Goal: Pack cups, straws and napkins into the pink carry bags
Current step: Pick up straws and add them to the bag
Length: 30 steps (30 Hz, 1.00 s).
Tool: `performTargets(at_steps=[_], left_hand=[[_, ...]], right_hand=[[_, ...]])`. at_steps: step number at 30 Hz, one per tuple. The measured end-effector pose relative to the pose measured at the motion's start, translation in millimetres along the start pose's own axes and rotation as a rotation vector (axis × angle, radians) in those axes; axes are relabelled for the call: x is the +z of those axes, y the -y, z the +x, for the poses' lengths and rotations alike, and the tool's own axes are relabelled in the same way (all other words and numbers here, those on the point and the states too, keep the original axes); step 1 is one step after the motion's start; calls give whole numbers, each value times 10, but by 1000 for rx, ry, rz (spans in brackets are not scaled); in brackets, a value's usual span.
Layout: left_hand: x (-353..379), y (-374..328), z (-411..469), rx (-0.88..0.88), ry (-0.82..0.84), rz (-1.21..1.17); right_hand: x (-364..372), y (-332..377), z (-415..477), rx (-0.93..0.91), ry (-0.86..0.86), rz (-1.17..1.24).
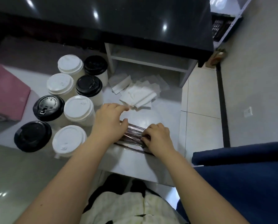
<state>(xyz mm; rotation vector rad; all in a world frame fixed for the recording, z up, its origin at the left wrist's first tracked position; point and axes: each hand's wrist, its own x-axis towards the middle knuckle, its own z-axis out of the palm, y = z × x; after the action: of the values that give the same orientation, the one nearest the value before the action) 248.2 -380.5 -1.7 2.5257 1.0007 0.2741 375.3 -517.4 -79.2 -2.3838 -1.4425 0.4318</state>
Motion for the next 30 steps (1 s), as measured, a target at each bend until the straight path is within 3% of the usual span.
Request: performTargets(at_steps=[7, 11, 30], left_hand=[[39, 17, -114, 8, -34, -21], [3, 52, -82, 8, -32, -12], [-133, 108, -108, 18, -39, 35]], right_hand=[[-246, -210, 119, 41, 41, 138], [-228, -213, 201, 64, 102, 102], [-119, 64, 379, 125, 41, -60]])
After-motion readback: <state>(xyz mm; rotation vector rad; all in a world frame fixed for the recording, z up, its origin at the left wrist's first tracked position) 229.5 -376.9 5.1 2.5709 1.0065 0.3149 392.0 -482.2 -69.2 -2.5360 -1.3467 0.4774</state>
